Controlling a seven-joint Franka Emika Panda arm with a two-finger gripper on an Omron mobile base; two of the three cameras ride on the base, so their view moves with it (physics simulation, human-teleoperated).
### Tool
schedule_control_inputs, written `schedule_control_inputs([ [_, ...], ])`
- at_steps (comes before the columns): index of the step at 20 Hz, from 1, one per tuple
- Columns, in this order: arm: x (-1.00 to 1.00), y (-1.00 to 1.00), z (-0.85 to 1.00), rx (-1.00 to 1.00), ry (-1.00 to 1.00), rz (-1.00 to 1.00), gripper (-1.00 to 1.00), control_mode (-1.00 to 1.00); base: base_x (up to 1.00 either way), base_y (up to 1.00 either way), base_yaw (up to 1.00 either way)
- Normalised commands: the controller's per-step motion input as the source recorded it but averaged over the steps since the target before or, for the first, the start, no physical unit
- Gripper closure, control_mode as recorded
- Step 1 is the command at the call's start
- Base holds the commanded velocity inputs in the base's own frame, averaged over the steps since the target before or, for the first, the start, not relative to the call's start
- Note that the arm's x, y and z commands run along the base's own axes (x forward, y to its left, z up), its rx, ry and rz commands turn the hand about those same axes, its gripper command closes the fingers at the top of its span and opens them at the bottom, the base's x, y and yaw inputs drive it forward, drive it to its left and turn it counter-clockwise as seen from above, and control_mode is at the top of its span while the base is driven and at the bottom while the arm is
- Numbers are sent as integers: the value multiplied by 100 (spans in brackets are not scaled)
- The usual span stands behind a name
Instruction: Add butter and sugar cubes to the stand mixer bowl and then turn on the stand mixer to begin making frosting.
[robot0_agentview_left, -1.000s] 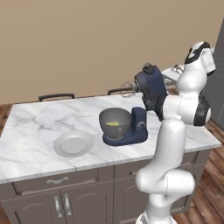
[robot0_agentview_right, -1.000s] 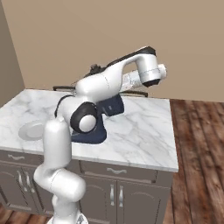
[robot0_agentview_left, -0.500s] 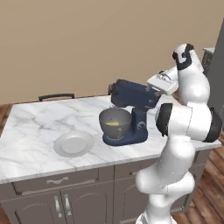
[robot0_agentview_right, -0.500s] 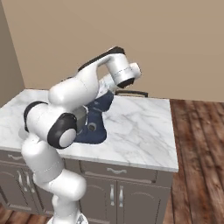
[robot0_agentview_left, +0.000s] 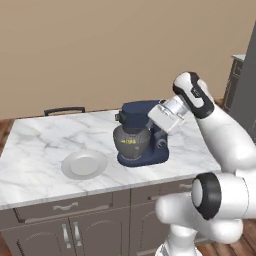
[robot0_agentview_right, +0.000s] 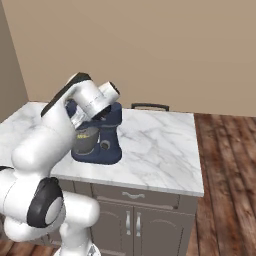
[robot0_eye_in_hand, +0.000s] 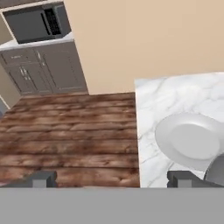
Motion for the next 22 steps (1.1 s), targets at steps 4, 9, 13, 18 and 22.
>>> schedule_control_inputs([
  [4, -91, 66, 18, -6, -11, -9, -100, -100, 0, 0, 0],
  [9, -98, 1, 57, -5, -11, -38, -100, -100, 0, 0, 0],
  [13, -54, -11, 32, -17, -3, -72, -100, -100, 0, 0, 0],
  [18, -18, -6, 18, -26, 0, -81, -100, -100, 0, 0, 0],
  [22, 0, -33, 4, -31, 0, -75, -100, -100, 0, 0, 0],
])
